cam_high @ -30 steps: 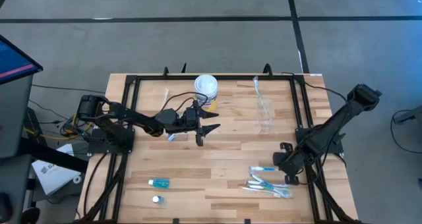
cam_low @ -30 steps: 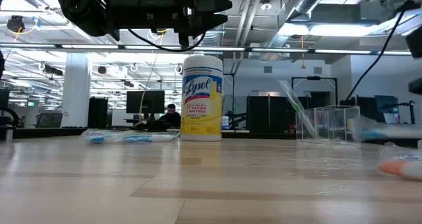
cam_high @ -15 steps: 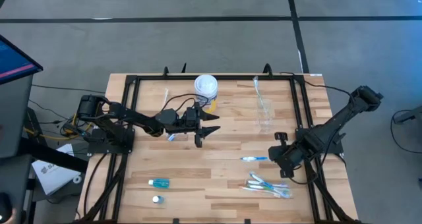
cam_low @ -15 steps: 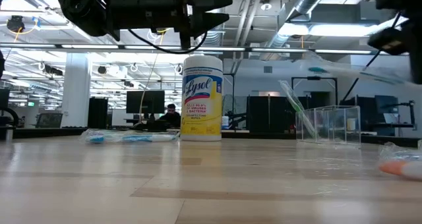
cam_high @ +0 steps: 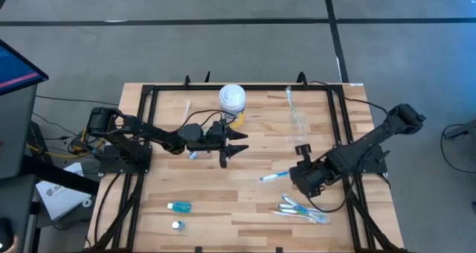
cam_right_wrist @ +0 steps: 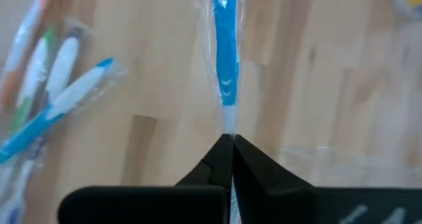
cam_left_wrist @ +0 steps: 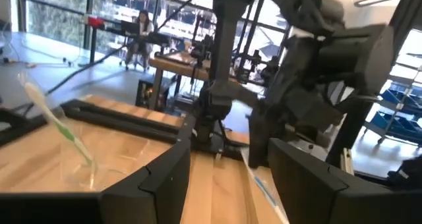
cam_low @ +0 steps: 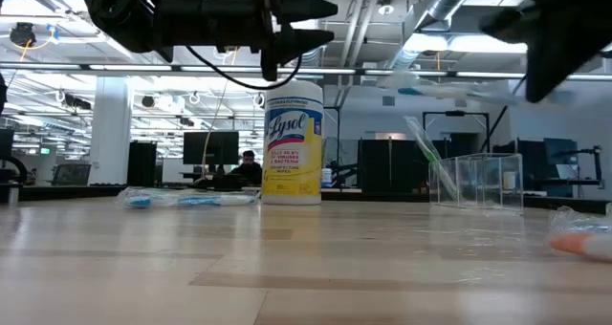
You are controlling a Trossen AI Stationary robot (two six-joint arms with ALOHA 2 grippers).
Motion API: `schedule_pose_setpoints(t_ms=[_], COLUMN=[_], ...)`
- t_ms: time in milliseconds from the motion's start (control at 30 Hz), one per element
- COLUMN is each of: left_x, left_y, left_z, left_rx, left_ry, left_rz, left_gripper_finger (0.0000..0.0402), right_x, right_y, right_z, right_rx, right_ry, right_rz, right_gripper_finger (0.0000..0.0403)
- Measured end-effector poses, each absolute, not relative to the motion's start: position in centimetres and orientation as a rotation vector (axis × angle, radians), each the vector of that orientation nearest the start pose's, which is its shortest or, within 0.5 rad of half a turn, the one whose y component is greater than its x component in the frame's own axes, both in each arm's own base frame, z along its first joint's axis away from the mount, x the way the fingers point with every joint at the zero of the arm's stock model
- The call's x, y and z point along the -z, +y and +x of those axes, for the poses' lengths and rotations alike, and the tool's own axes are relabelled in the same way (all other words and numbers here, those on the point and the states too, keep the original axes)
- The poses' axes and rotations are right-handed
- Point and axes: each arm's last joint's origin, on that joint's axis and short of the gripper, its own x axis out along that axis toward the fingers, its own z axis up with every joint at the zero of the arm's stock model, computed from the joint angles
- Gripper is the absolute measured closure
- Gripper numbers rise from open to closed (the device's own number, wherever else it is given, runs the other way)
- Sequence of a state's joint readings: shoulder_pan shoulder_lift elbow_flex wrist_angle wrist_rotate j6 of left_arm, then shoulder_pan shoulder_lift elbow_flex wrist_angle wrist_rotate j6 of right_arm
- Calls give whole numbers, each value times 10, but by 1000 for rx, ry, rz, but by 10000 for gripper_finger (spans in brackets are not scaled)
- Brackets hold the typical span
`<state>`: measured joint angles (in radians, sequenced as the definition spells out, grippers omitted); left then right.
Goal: Pick & Place toothbrushing station
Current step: Put the blue toothbrush into the transparent organizer
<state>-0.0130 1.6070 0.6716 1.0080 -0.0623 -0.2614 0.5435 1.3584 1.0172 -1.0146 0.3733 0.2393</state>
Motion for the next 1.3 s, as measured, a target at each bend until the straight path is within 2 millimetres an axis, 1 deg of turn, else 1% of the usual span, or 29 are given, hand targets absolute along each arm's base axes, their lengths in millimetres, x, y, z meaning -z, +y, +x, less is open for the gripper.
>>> schedule_pose_setpoints(t_ms=[233,500,633,767,900,1300], left_x=[-211,-199,-195,-195,-194,-191], left_y=[-5,-6,-7,-9,-10,-11], left_z=[320,320,319,319,318,318], left_rx=[70,58,93,134,176,171], left_ry=[-44,85,141,164,193,247], left_rz=[-355,-485,-566,-636,-704,-835], left_gripper_finger=[207,217,217,219,219,220], right_x=[-263,-271,-274,-278,-282,-283], right_y=[114,114,113,113,112,112], right_z=[232,255,262,266,266,267], right_rx=[35,10,20,9,33,52], right_ry=[1202,1211,1203,1185,1175,1157], right_rz=[-507,-580,-610,-622,-645,-682], right_gripper_finger=[403,403,403,403,403,403])
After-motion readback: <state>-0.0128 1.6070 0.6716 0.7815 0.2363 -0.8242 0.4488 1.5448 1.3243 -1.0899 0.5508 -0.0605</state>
